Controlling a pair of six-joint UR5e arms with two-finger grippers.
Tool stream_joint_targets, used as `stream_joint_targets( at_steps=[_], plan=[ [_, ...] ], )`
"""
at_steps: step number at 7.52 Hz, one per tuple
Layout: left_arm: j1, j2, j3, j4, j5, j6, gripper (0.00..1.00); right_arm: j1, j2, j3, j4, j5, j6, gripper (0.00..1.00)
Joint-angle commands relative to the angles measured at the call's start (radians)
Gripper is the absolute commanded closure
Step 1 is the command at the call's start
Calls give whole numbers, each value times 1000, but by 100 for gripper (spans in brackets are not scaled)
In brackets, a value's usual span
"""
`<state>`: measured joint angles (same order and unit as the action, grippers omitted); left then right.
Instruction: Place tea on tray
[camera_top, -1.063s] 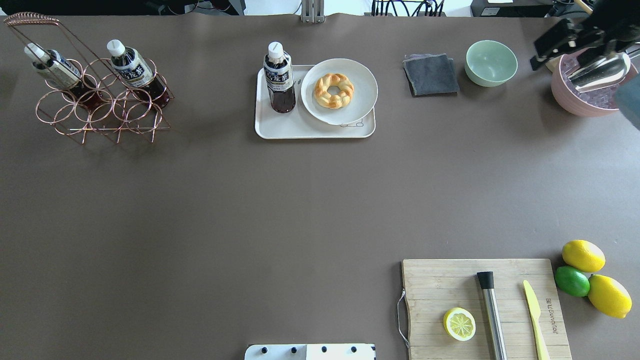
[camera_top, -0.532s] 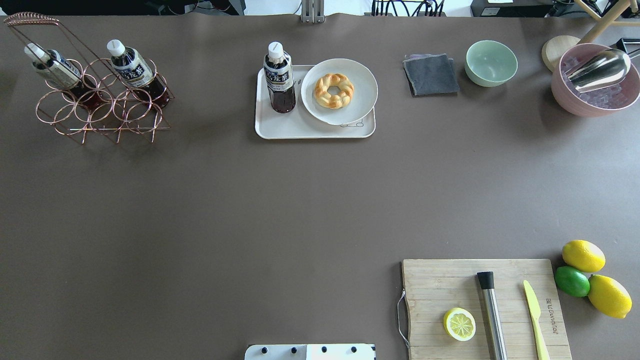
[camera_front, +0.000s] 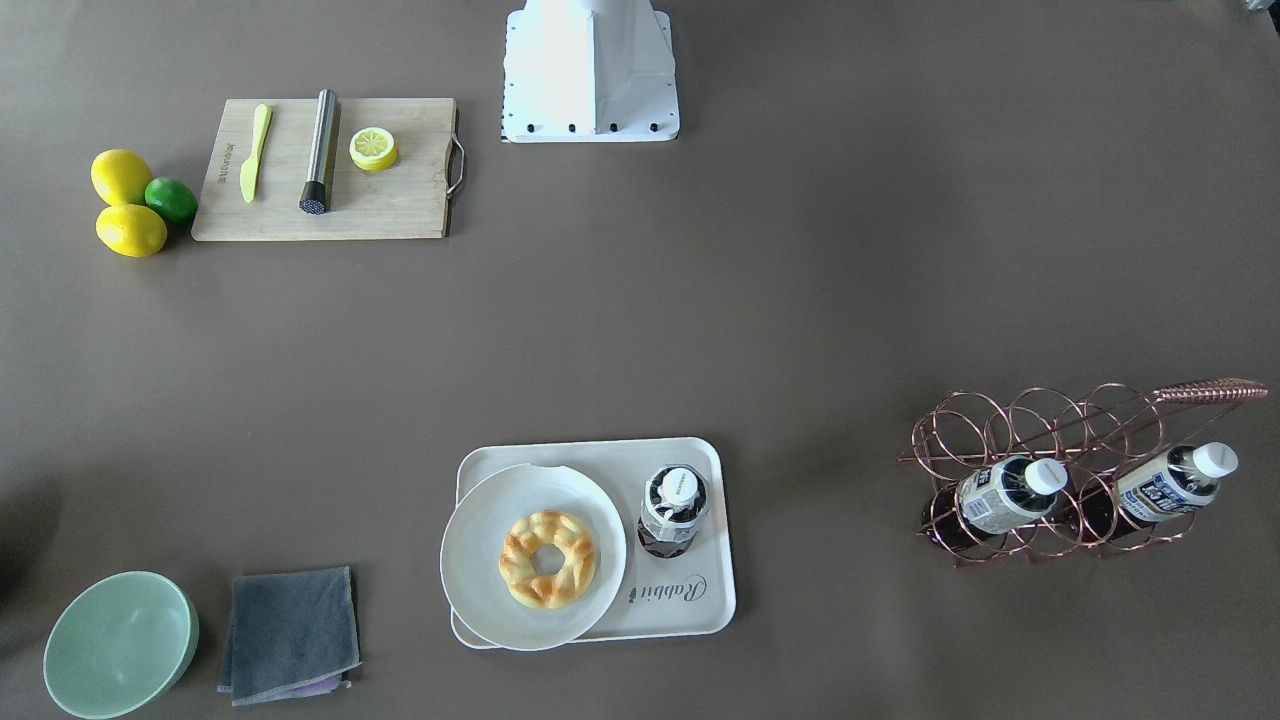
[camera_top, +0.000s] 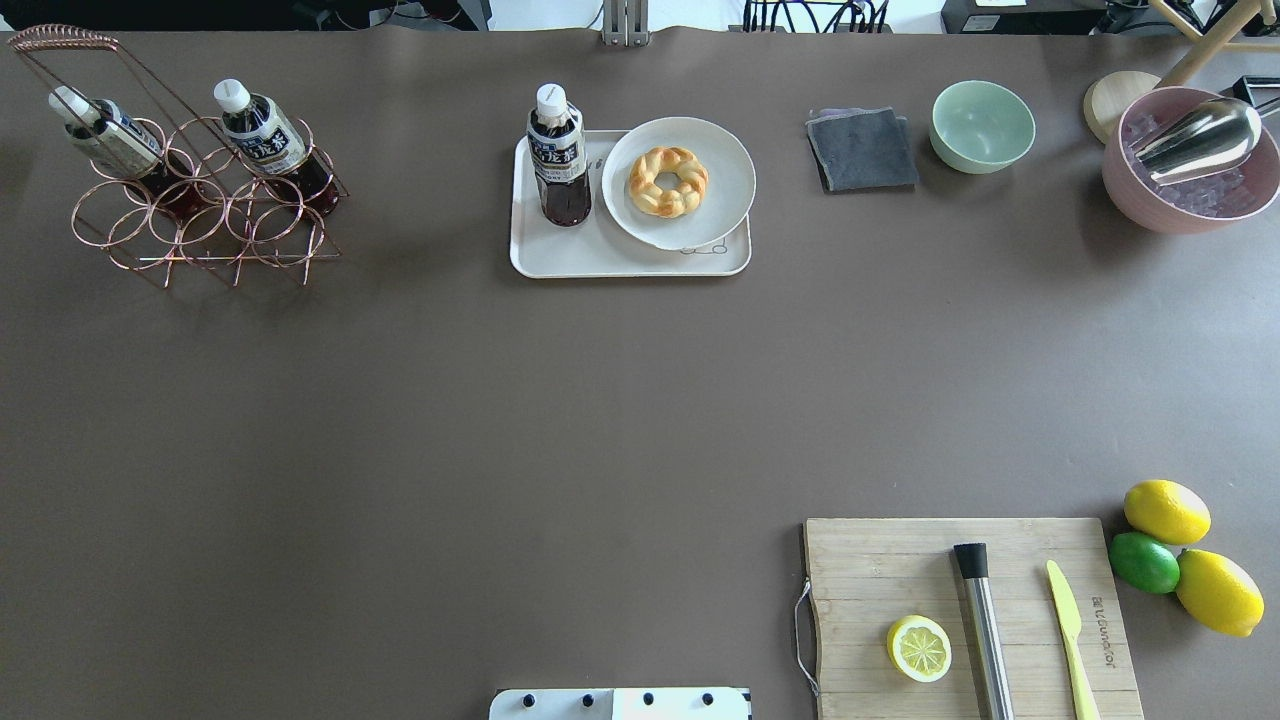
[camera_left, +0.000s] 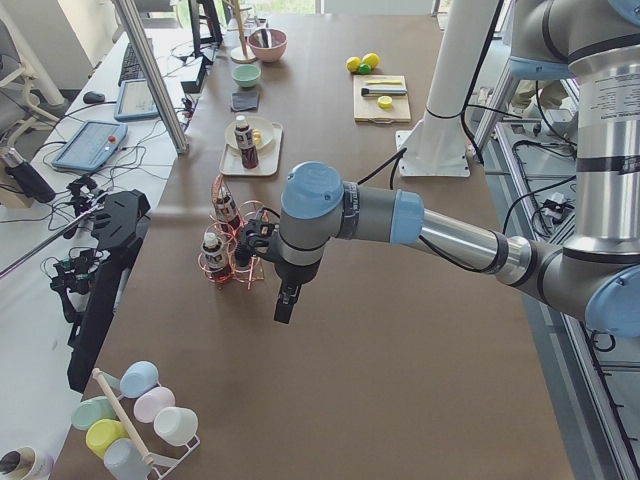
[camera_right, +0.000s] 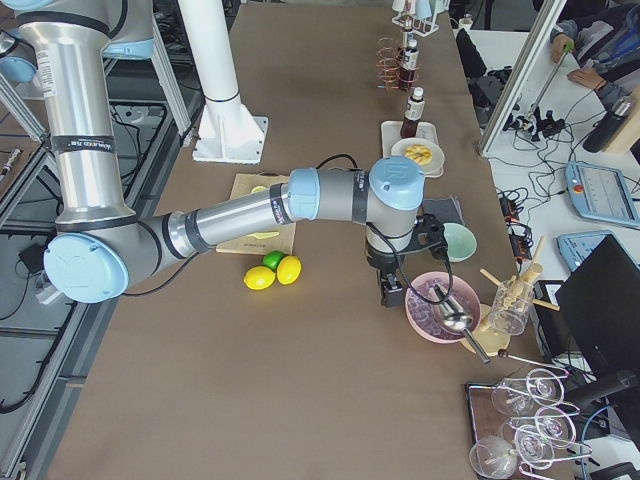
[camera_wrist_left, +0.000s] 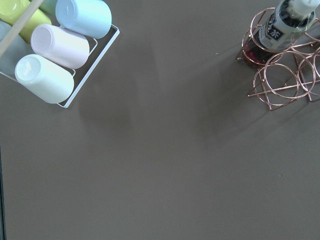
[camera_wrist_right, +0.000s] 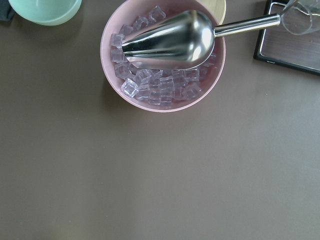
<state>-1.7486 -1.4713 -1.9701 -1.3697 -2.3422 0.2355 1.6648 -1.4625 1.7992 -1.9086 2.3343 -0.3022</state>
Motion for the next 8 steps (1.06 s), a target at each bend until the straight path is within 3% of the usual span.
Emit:
stream_joint_targets(
  at_steps=[1, 4, 8],
  plan=[
    [-5, 58, 34, -131, -2, -4, 3, 29, -41, -20, 17, -1, -29, 0],
    [-8, 72, 17, -135, -2, -1, 3, 46, -93, -17, 20, 8, -47, 0],
    [-8, 63, 5, -135, 0, 1, 3, 46, -84, -26, 22, 8, -40, 0]
  ],
)
